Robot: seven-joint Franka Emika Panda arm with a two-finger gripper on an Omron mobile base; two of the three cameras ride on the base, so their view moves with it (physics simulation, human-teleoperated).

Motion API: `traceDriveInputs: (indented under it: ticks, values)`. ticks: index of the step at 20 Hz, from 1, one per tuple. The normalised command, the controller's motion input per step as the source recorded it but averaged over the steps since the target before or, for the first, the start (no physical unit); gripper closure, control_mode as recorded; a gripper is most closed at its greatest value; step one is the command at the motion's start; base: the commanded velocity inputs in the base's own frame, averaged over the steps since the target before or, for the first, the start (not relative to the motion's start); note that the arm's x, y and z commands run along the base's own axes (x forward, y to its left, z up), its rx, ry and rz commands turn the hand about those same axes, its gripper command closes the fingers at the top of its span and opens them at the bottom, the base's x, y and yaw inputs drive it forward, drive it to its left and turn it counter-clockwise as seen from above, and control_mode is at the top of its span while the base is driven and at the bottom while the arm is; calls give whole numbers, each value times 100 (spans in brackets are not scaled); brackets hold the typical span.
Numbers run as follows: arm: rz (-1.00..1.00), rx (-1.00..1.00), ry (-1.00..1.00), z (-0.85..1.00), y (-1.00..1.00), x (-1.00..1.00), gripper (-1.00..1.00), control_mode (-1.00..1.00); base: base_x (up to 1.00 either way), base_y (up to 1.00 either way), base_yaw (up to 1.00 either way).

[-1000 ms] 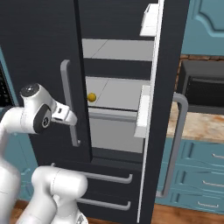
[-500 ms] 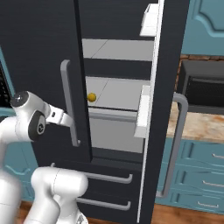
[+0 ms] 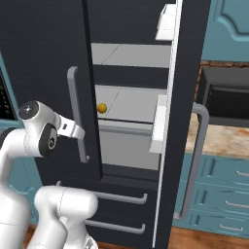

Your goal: Retrieve a lemon from the fridge and place it on the cutting board with the fish.

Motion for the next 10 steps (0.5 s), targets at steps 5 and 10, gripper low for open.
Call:
traceDriveInputs:
  ticks: [5, 10]
  values:
    - [1, -1, 0, 45, 14, 1, -100, -100, 0, 0, 0]
    - [0, 0, -3, 16, 0, 0, -100, -100, 0, 0, 0]
